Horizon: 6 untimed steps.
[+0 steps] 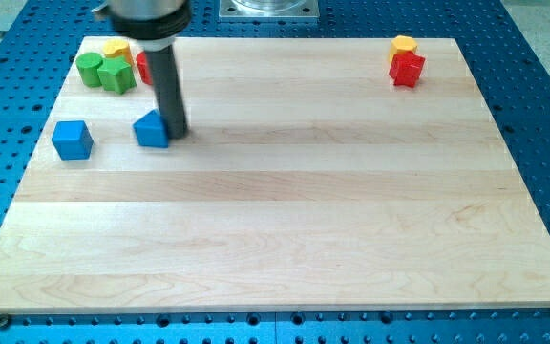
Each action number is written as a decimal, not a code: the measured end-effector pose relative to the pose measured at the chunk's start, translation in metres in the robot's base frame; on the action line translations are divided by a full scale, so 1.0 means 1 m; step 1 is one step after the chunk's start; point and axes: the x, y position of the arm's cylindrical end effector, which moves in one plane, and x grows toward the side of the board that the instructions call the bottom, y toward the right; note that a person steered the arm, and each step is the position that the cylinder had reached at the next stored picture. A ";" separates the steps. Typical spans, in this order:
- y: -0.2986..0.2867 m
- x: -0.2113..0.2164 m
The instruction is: Move the arm vertically below the green circle
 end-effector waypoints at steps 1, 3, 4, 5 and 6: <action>-0.067 0.018; 0.032 0.060; 0.027 0.063; 0.027 0.058; 0.018 0.040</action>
